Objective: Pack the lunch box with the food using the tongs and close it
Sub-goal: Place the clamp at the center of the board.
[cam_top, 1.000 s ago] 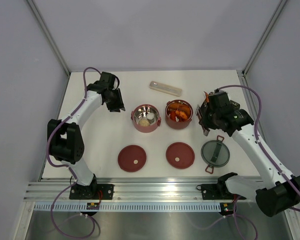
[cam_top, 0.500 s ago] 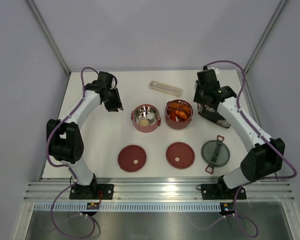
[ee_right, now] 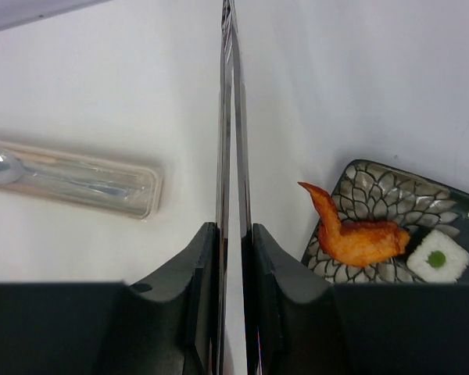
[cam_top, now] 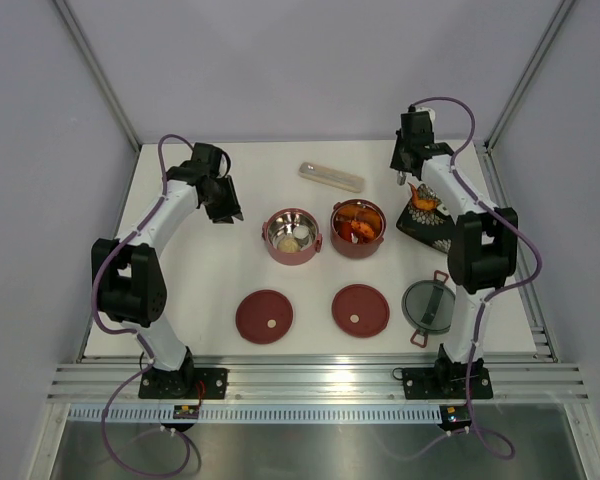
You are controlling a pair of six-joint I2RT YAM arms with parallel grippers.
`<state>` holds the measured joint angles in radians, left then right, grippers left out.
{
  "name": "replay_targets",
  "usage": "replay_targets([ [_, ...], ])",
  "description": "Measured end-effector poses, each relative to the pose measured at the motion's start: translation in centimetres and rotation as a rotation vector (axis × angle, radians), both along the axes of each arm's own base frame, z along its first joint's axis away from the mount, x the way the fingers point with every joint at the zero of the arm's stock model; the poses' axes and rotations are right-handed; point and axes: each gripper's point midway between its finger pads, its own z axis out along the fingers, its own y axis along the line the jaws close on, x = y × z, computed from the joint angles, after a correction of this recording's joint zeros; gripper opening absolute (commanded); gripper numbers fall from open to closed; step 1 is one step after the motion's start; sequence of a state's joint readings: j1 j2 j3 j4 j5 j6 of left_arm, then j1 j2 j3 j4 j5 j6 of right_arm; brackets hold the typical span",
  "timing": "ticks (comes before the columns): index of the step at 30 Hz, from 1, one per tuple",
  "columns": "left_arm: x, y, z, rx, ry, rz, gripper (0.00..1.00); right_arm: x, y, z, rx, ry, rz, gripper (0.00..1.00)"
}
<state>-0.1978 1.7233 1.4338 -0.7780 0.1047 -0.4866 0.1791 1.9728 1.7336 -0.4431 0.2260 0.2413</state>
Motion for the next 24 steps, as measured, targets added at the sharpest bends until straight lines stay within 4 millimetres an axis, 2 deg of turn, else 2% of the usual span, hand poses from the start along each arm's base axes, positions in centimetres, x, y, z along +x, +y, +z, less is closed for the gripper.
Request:
replay_targets([
  [6, -0.3, 0.0, -0.1, 0.002, 0.013, 0.000, 0.33, 2.8, -0.2, -5.3, -0.007, 0.053, 0.009, 0.01],
  [11, -0.4, 0.1, -0.2, 0.006, 0.019, 0.002, 0.33, 4.0, -0.2, -9.0, -0.016, 0.098, 0.017, 0.07],
  [17, -0.7, 0.2, -0.3, 0.009, 0.030, 0.002, 0.33, 4.8, -0.2, -10.1, -0.017, 0.106, 0.020, 0.29],
  [21, -0.8, 0.2, -0.3, 0.009, 0.031, 0.002, 0.33, 4.8, -0.2, -10.1, -0.017, 0.108, 0.021, 0.52],
  [22, -0.8, 0.2, -0.3, 0.009, 0.032, 0.002, 0.33, 4.8, -0.2, -10.2, -0.018, 0.112, 0.022, 0.60],
  [24, -0.8, 0.2, -0.3, 0.009, 0.033, 0.002, 0.33, 4.7, -0.2, -10.2, -0.022, 0.116, 0.025, 0.64],
])
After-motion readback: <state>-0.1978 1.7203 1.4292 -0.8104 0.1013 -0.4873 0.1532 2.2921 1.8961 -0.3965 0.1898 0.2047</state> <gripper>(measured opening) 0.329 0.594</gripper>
